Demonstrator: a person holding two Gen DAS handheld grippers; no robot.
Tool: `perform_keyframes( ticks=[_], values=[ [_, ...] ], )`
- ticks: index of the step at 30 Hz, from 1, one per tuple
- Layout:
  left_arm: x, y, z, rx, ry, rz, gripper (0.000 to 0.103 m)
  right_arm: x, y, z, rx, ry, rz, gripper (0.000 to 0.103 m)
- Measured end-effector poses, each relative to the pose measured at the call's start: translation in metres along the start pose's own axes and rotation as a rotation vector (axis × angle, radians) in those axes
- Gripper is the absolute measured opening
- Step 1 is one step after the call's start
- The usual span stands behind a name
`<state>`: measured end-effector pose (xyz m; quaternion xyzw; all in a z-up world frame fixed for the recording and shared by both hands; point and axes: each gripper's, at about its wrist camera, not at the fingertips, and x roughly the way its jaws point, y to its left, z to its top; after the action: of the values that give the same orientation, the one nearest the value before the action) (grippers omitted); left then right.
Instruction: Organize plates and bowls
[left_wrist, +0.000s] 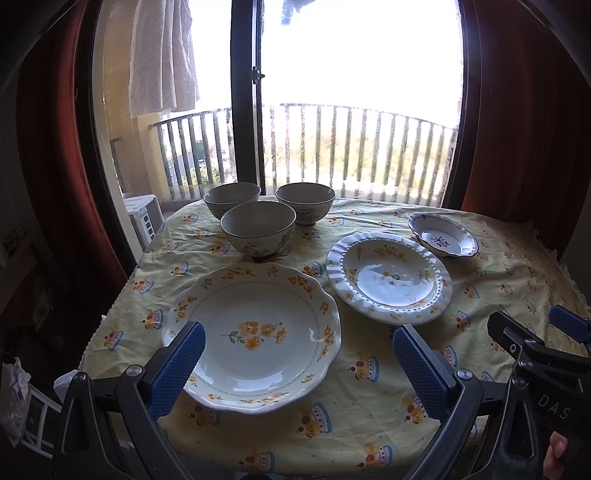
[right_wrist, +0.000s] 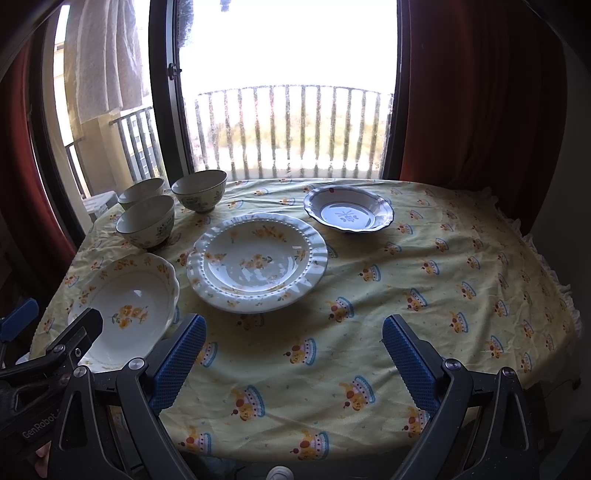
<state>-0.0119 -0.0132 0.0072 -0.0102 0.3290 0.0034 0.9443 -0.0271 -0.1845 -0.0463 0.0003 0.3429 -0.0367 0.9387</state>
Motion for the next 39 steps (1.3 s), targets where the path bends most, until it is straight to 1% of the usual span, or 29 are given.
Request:
perform_keyframes(
  ticks=[12, 17, 28, 31, 35, 39],
  values=[
    [0.009, 0.004, -0.003, -0.003, 0.025, -0.016, 0.102, 0.004, 0.001, -0.002, 0.003, 0.014, 0.000, 0.098],
    [0.018, 0.015, 0.003, -0.003, 0.049, -0.002, 0.102, 0.015, 0.013, 0.001, 0.002, 0.043, 0.003, 0.098],
    [0.057, 0.060, 0.023, 0.012, 0.143, 0.027, 0.099, 0.052, 0.062, 0.019, 0.015, 0.141, 0.020, 0.096],
    [0.071, 0.074, 0.026, 0.023, 0.171, 0.040, 0.096, 0.066, 0.077, 0.022, 0.029, 0.179, 0.032, 0.095],
    [0.093, 0.091, 0.027, 0.035, 0.222, 0.030, 0.093, 0.085, 0.101, 0.023, 0.030, 0.228, 0.034, 0.093],
    [0.115, 0.105, 0.027, 0.045, 0.268, 0.021, 0.093, 0.104, 0.121, 0.024, 0.037, 0.272, 0.033, 0.092]
  ],
)
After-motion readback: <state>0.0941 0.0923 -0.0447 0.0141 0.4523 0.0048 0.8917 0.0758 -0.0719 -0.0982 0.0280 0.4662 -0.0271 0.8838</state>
